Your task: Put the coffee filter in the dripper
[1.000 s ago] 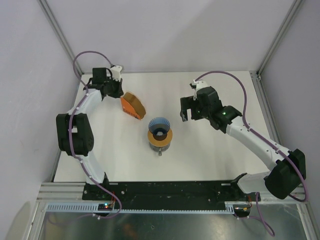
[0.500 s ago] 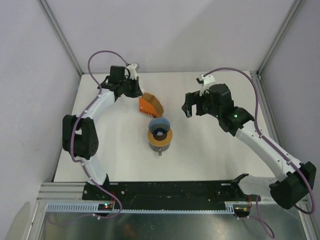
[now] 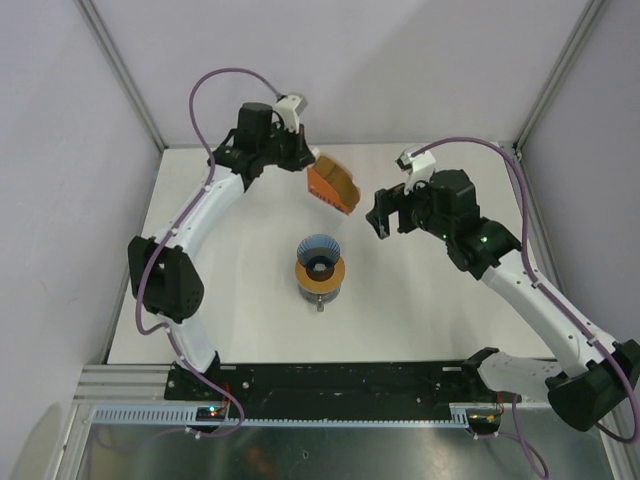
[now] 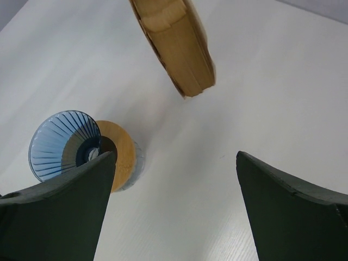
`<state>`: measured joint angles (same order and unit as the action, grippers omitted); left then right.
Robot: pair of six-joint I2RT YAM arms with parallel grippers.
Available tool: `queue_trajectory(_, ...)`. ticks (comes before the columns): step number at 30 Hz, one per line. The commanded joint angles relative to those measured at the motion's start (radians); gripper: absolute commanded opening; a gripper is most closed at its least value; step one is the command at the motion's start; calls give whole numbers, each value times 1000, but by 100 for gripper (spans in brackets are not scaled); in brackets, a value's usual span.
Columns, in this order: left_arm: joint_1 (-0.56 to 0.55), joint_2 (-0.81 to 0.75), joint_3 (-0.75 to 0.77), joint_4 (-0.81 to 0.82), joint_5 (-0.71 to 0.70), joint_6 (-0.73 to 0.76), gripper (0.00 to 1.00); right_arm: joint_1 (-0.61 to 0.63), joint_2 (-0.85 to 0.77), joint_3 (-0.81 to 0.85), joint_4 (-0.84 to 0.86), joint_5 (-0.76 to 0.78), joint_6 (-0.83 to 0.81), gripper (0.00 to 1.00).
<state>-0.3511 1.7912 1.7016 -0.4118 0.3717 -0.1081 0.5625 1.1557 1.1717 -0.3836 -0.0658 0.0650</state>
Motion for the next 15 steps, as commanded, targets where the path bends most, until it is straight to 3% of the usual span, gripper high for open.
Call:
queue_trajectory(1,-60,-49,127,-3,31,-19,0,5,-59,3,-18,-51,-108,97)
queue_trajectory(6,-100,-33,226,-59,37,-27,0,9,-119,3,-37,-54,-126,93)
queue_trajectory(9,-139,-46,251,-87,41,-35,0,25,-159,3,-61,-107,-123,86)
queue_trajectory(15,-250,-69,295,-164,55,-69,0,85,-221,3,-127,-381,-150,72)
